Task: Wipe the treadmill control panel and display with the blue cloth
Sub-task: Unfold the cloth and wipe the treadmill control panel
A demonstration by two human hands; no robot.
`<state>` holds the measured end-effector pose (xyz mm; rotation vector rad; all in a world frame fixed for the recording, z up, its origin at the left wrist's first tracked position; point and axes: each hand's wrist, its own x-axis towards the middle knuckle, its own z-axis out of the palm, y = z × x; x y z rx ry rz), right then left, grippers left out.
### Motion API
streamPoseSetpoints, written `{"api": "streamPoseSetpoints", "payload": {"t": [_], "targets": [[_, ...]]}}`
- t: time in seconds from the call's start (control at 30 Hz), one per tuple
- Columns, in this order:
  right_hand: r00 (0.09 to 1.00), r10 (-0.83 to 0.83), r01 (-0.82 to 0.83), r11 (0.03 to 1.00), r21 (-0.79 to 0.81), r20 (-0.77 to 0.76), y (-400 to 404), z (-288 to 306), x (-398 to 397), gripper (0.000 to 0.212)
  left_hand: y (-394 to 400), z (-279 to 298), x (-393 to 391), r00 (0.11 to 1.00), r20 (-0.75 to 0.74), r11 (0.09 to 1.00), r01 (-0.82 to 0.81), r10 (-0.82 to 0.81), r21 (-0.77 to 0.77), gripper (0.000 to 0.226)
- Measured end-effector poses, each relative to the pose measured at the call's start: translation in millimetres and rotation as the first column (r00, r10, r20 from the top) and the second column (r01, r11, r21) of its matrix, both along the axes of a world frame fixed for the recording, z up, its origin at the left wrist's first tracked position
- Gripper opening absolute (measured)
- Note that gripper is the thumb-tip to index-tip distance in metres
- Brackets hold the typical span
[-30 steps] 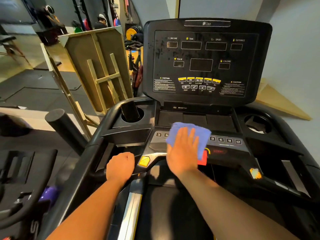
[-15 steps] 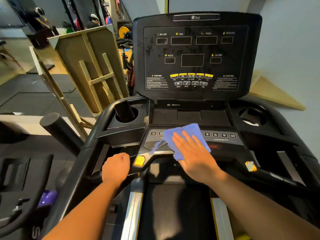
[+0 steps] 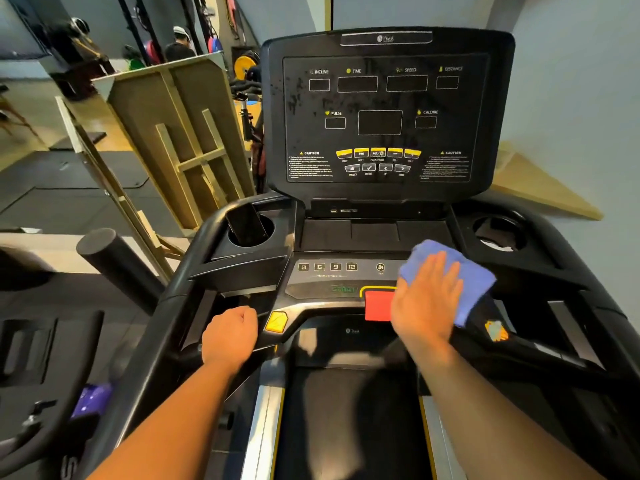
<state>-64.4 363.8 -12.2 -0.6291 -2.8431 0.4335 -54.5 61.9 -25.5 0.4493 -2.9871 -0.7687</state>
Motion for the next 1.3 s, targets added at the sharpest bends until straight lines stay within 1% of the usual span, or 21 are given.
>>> {"api": "streamPoseSetpoints", "payload": {"t": [0.1,0.17,0.23,0.3,0.37,0.43,0.47,0.5,0.57,0.6,0.67,0.77,0.83,0.93,1.0,1.03,1.07,1.13,1.17,1.23,1.3], "targets": [[0.987,0.153,-0.154,0.988,0.009,0.045,-43,12,-7,0.077,0,1,0,1.000,-0.001,1.000,-0.010,0.010,0.014,0.044],[0.947,0.315,-0.318,0.947,0.039,0.061,-76,18,-7,0.078,0,2,1,1.000,0.009,1.000,-0.010,0.010,0.024,0.044],[0.837,0.537,-0.545,0.836,0.060,0.106,-109,16,-4,0.077,1,4,1,1.000,0.017,1.000,-0.003,0.003,0.015,0.042],[0.707,0.691,-0.705,0.704,0.086,0.148,-126,10,0,0.075,3,6,2,1.000,0.019,1.000,-0.001,0.002,-0.011,0.042],[0.614,0.771,-0.789,0.605,0.105,0.171,-118,8,-2,0.071,3,6,1,1.000,0.020,1.000,-0.008,0.008,-0.016,0.042],[0.527,0.835,-0.848,0.506,0.156,0.158,-93,3,-4,0.067,2,5,1,1.000,0.018,1.000,-0.003,0.003,-0.015,0.042],[0.504,0.850,-0.860,0.477,0.180,0.152,-78,0,-4,0.066,1,5,1,1.000,0.017,1.000,0.002,-0.002,-0.016,0.043],[0.499,0.853,-0.862,0.470,0.191,0.154,-63,-3,-4,0.066,1,4,1,1.000,0.019,1.000,0.004,-0.004,-0.014,0.043],[0.542,0.829,-0.835,0.514,0.198,0.135,-37,-6,3,0.068,0,4,1,1.000,0.026,1.000,0.000,0.001,-0.017,0.042],[0.580,0.808,-0.808,0.556,0.195,0.102,-24,-9,8,0.068,0,3,1,1.000,0.031,1.000,-0.002,0.002,-0.017,0.042],[0.684,0.728,-0.723,0.670,0.167,0.042,6,-13,14,0.068,0,3,1,0.999,0.035,1.000,-0.002,0.003,-0.013,0.042],[0.866,0.500,-0.498,0.855,0.146,0.019,59,-16,21,0.066,0,4,1,0.999,0.044,1.000,-0.004,0.004,-0.013,0.042],[0.943,0.333,-0.328,0.936,0.130,-0.019,86,-12,27,0.063,0,5,1,0.999,0.045,1.000,-0.006,0.006,-0.014,0.043],[0.993,0.105,-0.101,0.991,0.086,-0.045,90,-5,31,0.064,0,3,0,0.999,0.033,1.000,-0.009,0.009,-0.009,0.043],[0.998,-0.022,0.026,0.998,0.055,-0.064,67,-7,24,0.063,0,2,-1,0.999,0.032,1.000,-0.012,0.012,-0.002,0.042],[0.995,-0.061,0.065,0.997,0.043,-0.079,53,-5,20,0.064,0,2,-1,0.999,0.032,1.000,-0.012,0.012,0.001,0.043],[0.994,-0.072,0.075,0.996,0.038,-0.082,38,-3,16,0.066,0,1,-1,0.999,0.030,1.000,-0.010,0.010,0.003,0.043],[1.000,-0.007,0.007,0.999,0.031,-0.003,5,5,6,0.072,1,2,0,1.000,0.028,1.000,-0.002,0.002,-0.002,0.043],[0.998,0.062,-0.062,0.998,0.029,0.018,-12,7,3,0.075,1,2,0,1.000,0.025,1.000,-0.001,0.001,-0.007,0.043],[0.970,0.243,-0.244,0.969,0.034,0.009,-50,11,1,0.076,0,2,0,1.000,0.021,1.000,-0.001,0.001,-0.009,0.043],[0.886,0.461,-0.463,0.885,0.055,0.043,-90,14,2,0.076,1,3,-1,0.999,0.038,1.000,-0.001,0.001,-0.013,0.042]]}}
